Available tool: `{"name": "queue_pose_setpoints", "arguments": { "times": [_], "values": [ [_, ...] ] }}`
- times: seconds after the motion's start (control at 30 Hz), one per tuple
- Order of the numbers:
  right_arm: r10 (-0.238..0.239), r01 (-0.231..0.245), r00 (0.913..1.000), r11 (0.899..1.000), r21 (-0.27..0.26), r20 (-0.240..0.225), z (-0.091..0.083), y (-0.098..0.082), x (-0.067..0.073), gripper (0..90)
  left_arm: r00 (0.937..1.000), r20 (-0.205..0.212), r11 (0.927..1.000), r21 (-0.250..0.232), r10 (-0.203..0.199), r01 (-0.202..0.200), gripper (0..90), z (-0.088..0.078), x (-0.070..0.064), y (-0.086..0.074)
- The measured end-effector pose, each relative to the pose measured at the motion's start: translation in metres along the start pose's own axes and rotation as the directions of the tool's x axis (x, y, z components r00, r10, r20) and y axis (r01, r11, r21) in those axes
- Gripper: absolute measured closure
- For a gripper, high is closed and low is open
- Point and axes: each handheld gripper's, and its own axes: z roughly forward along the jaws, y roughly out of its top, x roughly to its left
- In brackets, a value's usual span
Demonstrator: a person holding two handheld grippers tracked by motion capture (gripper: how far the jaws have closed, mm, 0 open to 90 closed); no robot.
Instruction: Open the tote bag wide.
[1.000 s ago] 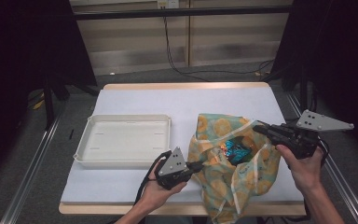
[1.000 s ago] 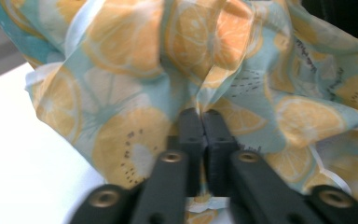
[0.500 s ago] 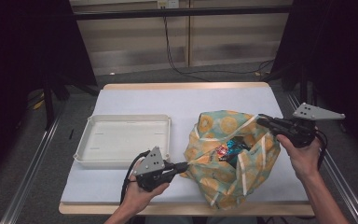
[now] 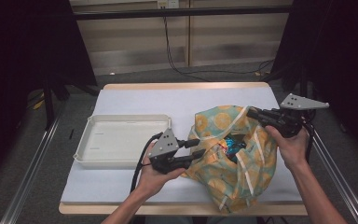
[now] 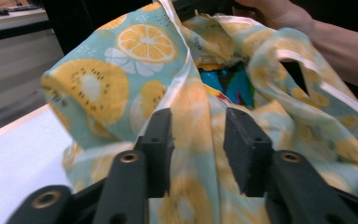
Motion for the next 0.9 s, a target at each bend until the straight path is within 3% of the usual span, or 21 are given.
{"name": "queue_pose_setpoints", "arguments": {
  "times": [0.07,0.17,0.2,0.3,0.33,0.37,0.4,0.47,0.57,0.67,0.77,0.9],
  "values": [
    [-0.002,0.002,0.9999,1.0,0.001,-0.011,0.004,0.001,0.002,84.0,0.9998,-0.01,0.9998,0.0,-0.02,0.02,48.7,0.016,0.006,-0.001],
    [-0.007,0.007,0.9999,1.0,0.011,-0.01,0.008,0.002,0.003,82.7,0.9995,-0.001,0.9995,0.003,-0.03,0.03,44.9,0.024,0.01,-0.002],
    [-0.005,0.005,0.9999,1.0,0.012,-0.016,0.011,0.003,0.003,81.9,0.9997,0.004,0.9996,0.008,-0.026,0.026,40.8,0.027,0.011,-0.002],
    [-0.001,0.002,0.9997,1.0,0.029,-0.025,0.017,0.001,0.002,76.0,0.9999,0.001,0.9999,0.009,-0.01,0.01,40.4,0.033,0.01,-0.001],
    [0.0,0.001,0.9993,0.999,0.039,-0.037,0.019,0.0,0.002,73.4,1.0,-0.008,0.9998,0.02,0.004,-0.003,43.2,0.033,0.011,0.0],
    [-0.008,0.01,0.9991,0.999,0.051,-0.042,0.02,-0.001,0.003,72.4,0.9999,0.015,0.9999,0.017,-0.002,0.002,54.1,0.033,0.013,0.001],
    [-0.011,0.014,0.9986,0.998,0.06,-0.052,0.02,-0.002,0.005,70.7,0.9997,0.023,0.9999,0.01,-0.007,0.007,70.8,0.032,0.015,0.001],
    [-0.01,0.015,0.9972,0.998,0.066,-0.074,0.018,-0.001,0.008,63.8,0.9983,0.05,0.9995,-0.008,-0.028,0.029,88.8,0.029,0.021,0.003],
    [-0.012,0.016,0.998,0.998,0.056,-0.062,0.007,0.001,0.011,57.6,0.9959,0.047,0.9965,-0.027,-0.078,0.079,90.0,0.024,0.033,0.007],
    [-0.014,0.016,0.9989,0.999,0.041,-0.045,-0.008,0.001,0.013,51.8,0.9914,0.016,0.9904,-0.046,-0.13,0.131,90.0,0.02,0.051,0.01],
    [-0.026,0.027,0.999,0.999,0.033,-0.036,-0.028,-0.002,0.022,48.3,0.9891,-0.036,0.9893,-0.037,-0.143,0.141,90.0,0.018,0.064,0.011],
    [-0.035,0.035,0.9993,0.999,0.027,-0.013,-0.044,-0.006,0.03,48.3,0.9808,-0.057,0.9823,-0.03,-0.186,0.185,90.0,0.022,0.081,0.012]
  ]
}}
